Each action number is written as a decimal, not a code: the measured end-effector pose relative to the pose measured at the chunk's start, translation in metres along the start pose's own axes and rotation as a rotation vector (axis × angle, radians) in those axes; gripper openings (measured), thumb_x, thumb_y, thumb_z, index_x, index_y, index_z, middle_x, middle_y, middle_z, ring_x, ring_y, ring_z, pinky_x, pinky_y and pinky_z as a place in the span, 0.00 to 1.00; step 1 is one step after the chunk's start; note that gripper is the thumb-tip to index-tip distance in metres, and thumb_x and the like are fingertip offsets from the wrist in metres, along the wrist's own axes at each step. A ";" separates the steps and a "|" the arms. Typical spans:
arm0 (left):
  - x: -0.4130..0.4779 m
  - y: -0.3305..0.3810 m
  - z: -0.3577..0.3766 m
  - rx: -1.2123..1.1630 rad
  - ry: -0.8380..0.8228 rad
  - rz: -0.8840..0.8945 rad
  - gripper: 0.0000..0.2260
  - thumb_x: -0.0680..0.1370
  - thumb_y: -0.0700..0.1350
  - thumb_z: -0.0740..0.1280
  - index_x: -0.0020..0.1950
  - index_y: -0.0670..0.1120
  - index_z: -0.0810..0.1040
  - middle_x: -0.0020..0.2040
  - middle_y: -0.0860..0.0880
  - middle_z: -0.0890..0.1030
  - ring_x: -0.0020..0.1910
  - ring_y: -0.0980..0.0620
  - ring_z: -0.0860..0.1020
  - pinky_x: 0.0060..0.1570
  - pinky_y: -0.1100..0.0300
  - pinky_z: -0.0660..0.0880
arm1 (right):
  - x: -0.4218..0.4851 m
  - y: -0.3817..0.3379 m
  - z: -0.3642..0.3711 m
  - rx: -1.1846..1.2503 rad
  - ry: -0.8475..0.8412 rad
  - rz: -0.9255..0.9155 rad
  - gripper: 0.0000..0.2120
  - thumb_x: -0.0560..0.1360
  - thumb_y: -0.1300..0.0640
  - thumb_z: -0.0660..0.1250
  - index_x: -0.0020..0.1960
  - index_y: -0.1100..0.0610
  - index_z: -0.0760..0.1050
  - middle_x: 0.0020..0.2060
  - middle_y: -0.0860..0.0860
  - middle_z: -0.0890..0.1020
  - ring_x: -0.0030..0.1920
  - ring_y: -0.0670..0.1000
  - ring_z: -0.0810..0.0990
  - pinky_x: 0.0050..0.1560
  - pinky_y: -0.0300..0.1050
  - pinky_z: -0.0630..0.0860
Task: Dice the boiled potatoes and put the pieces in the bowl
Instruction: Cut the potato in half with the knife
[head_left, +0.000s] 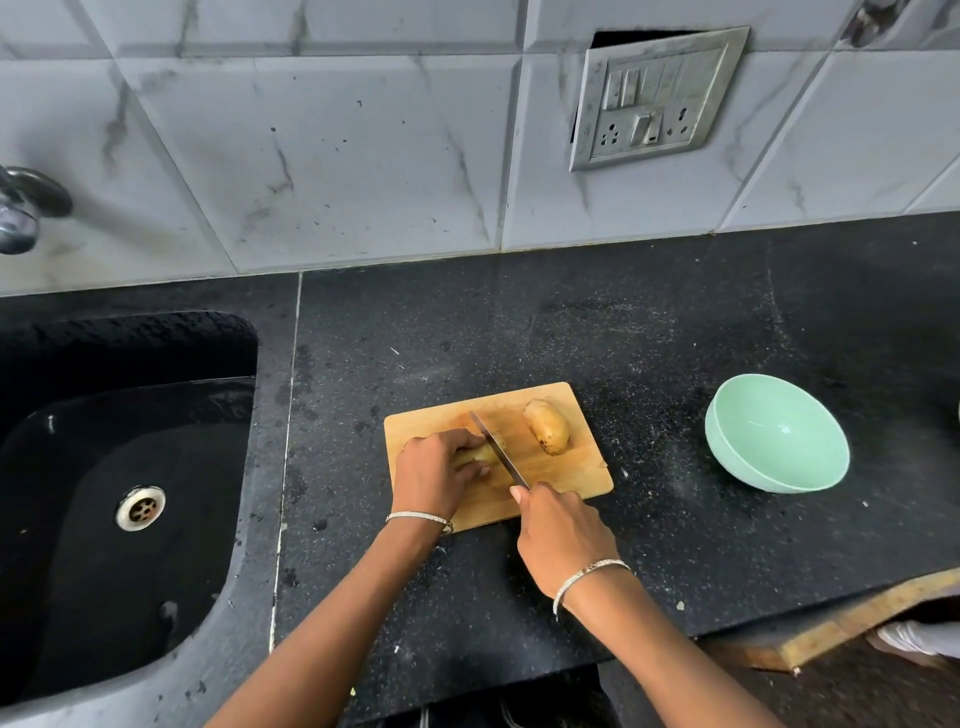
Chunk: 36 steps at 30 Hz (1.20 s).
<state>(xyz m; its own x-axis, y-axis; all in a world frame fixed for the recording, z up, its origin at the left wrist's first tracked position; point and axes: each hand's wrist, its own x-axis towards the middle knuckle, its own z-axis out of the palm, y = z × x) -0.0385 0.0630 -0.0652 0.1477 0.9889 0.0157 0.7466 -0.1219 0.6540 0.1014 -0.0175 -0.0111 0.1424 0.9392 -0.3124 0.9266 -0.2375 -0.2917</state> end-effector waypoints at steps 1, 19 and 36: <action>0.001 -0.001 0.000 0.002 -0.001 -0.007 0.14 0.69 0.48 0.77 0.53 0.52 0.84 0.49 0.55 0.85 0.46 0.51 0.81 0.49 0.57 0.75 | 0.004 -0.002 0.004 0.014 -0.009 0.010 0.21 0.84 0.44 0.46 0.56 0.57 0.72 0.51 0.55 0.80 0.52 0.60 0.80 0.40 0.48 0.68; -0.002 0.001 -0.004 0.009 0.000 -0.032 0.13 0.69 0.50 0.77 0.53 0.54 0.84 0.48 0.56 0.85 0.46 0.53 0.81 0.44 0.62 0.72 | 0.008 0.003 0.038 -0.027 0.020 0.035 0.22 0.83 0.43 0.46 0.58 0.56 0.72 0.52 0.55 0.81 0.54 0.60 0.81 0.40 0.48 0.69; -0.004 -0.001 0.001 0.011 0.004 0.017 0.15 0.68 0.49 0.77 0.53 0.54 0.80 0.49 0.58 0.84 0.48 0.54 0.81 0.49 0.56 0.77 | 0.010 -0.004 0.011 0.008 -0.047 0.040 0.22 0.84 0.44 0.46 0.57 0.57 0.72 0.52 0.56 0.80 0.53 0.59 0.79 0.43 0.49 0.72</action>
<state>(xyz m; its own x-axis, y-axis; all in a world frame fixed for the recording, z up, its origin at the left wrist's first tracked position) -0.0393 0.0590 -0.0669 0.1578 0.9870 0.0303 0.7513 -0.1399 0.6450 0.0953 -0.0097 -0.0225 0.1628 0.9162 -0.3662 0.9177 -0.2769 -0.2848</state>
